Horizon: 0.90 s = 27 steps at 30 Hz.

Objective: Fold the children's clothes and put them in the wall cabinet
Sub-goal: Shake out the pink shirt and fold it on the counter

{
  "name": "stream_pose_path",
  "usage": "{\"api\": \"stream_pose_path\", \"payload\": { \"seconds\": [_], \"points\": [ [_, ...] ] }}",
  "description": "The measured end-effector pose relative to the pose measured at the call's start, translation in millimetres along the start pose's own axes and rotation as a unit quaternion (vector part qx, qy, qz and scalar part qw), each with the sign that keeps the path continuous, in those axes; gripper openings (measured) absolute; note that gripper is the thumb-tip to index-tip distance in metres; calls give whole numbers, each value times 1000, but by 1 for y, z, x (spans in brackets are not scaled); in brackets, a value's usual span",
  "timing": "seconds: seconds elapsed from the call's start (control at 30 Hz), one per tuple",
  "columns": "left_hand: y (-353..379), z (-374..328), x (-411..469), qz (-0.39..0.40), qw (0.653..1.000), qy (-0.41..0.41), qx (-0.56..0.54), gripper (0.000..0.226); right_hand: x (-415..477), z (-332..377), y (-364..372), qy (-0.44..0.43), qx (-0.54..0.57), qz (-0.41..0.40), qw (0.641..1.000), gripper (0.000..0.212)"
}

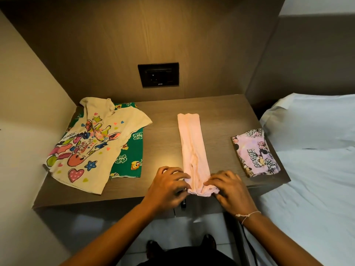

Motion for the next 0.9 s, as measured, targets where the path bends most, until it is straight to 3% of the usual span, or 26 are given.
{"api": "stream_pose_path", "payload": {
  "seconds": [0.13, 0.23, 0.43, 0.53, 0.67, 0.8, 0.9],
  "points": [
    [-19, -4, -17, -50, 982, -111, -146, 22, -5, 10, -20, 33, 129, -9, 991, 31],
    [-43, -13, -18, -50, 933, -160, -318, 21, -2, 20, -45, 70, 227, -30, 971, 29],
    [-73, 11, 24, -56, 870, -249, -422, 8, 55, 14, -72, 143, 186, -30, 972, 25],
    [-67, 37, 61, -53, 853, -320, -410, 7, 99, -5, -59, 198, 155, -18, 968, 26],
    [-47, 68, 99, -61, 859, -403, -309, 11, 139, -26, -32, 258, 125, 21, 958, 37],
    [-31, 77, 87, -40, 879, -450, -154, 26, 125, -34, -17, 287, 90, 9, 954, 39],
    [-14, 71, 74, 5, 869, -472, -149, 36, 103, -29, -2, 309, 92, 33, 946, 47]
  ]
}}
Point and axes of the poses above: each hand's wrist, its own x-axis towards the middle knuckle, its own y-axis out of the palm, z = x × y, the point moved 4 cm from there along x, towards the middle knuckle, and after that the axes turned 4 degrees about -x, right-handed, at the moved point
